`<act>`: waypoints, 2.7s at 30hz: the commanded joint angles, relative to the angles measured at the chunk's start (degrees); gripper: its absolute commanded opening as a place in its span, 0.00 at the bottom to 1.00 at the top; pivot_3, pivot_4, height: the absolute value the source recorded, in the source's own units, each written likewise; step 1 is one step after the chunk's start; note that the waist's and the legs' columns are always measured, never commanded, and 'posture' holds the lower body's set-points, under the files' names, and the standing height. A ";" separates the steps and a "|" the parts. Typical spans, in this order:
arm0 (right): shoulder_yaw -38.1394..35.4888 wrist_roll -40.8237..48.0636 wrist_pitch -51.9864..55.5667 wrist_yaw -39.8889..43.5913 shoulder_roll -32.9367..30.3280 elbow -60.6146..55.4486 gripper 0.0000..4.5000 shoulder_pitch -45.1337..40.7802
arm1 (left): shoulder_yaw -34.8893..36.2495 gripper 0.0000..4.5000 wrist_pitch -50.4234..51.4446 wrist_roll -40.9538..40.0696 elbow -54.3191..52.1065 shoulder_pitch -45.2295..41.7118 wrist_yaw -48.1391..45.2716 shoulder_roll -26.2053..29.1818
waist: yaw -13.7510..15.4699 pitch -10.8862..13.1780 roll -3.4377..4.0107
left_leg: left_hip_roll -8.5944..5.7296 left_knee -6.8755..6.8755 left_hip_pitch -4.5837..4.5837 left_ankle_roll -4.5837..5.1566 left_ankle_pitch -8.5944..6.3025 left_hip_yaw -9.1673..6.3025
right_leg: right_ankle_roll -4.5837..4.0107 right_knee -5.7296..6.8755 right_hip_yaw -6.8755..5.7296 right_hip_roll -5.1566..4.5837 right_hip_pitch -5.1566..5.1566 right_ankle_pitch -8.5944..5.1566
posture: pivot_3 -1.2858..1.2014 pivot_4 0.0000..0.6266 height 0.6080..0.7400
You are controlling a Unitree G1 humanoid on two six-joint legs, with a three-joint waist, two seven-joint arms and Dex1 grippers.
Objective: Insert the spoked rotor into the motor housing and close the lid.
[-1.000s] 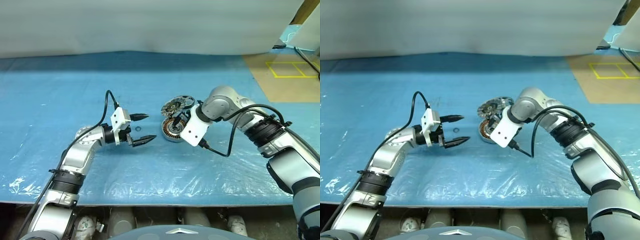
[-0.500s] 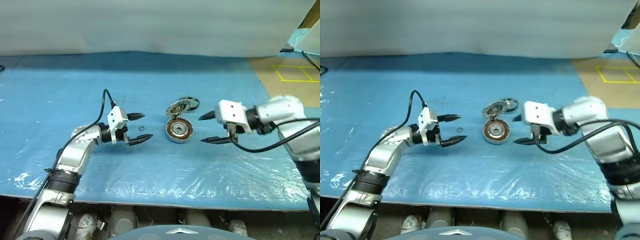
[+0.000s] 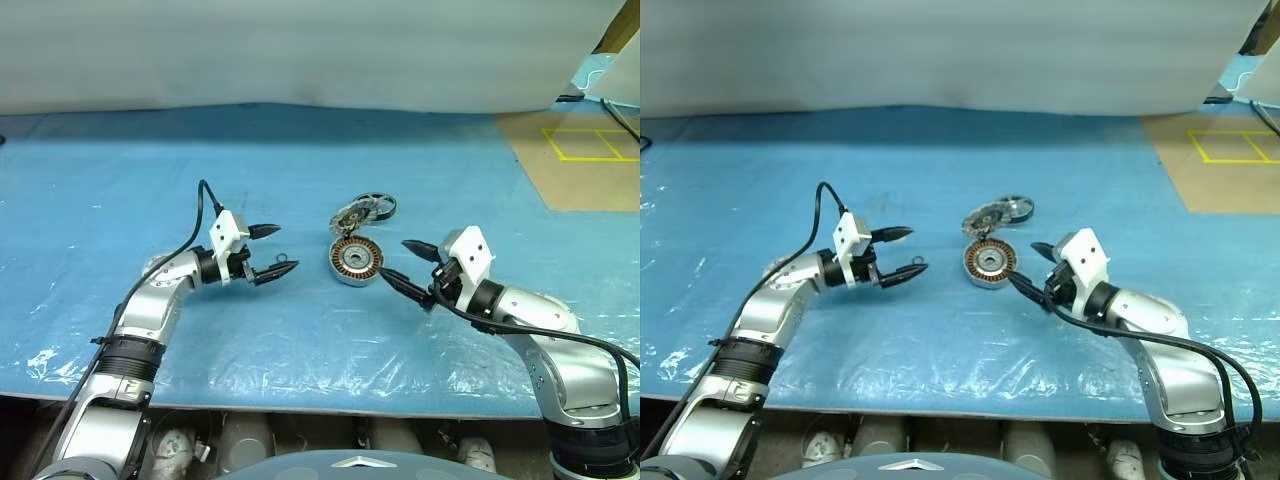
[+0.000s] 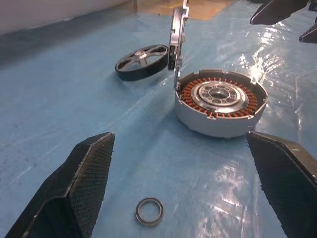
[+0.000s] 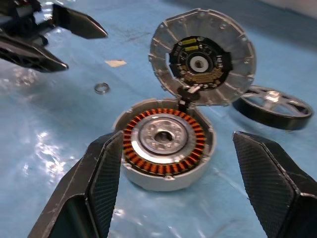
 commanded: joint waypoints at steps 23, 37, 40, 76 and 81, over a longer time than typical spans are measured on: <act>9.22 8.91 7.85 1.49 -11.77 -8.43 0.81 -6.73 | -2.44 1.00 -13.84 10.14 22.74 -10.00 -3.22 -1.97 | 1.20 0.00 0.00 | -0.05 -0.19 -0.04 -0.06 0.01 -0.06 | 0.30 -0.42 -0.07 -0.02 0.13 0.17 | 0.52 0.24 1.00; 11.68 5.39 5.77 -0.25 -13.12 -6.15 0.81 -6.89 | -3.78 1.00 -16.80 12.95 27.35 -7.91 0.40 -4.41 | 1.46 -0.03 0.05 | -0.08 -0.20 0.20 -0.06 0.00 -0.06 | 0.23 -0.44 -0.05 -0.07 0.37 0.12 | 0.52 0.24 1.00; 11.97 4.82 5.40 -0.20 -13.34 -5.87 0.81 -7.01 | -3.74 1.00 -17.09 13.02 27.75 -8.03 0.94 -5.19 | 1.55 -0.03 0.06 | -0.09 -0.20 0.22 -0.06 0.00 -0.06 | 0.24 -0.44 -0.05 -0.09 0.39 0.12 | 0.52 0.24 1.00; 10.15 3.57 3.89 -1.53 -13.09 -6.16 0.82 -4.35 | -1.76 0.15 -16.97 9.84 23.77 -7.29 -3.78 -4.47 | 1.34 -0.06 0.11 | -0.09 -0.36 0.23 -0.07 -0.01 -0.05 | 0.27 -0.66 -0.04 -0.05 0.38 0.13 | 0.52 0.24 1.00; 6.79 5.84 5.53 -2.18 -13.01 -7.36 0.82 -2.55 | -2.75 0.15 -11.89 5.70 10.28 -4.14 -9.72 -2.55 | 1.44 -0.04 0.08 | -0.07 -0.43 0.00 -0.08 -0.01 -0.04 | 0.28 -0.69 -0.07 -0.04 0.16 0.13 | 0.52 0.24 1.00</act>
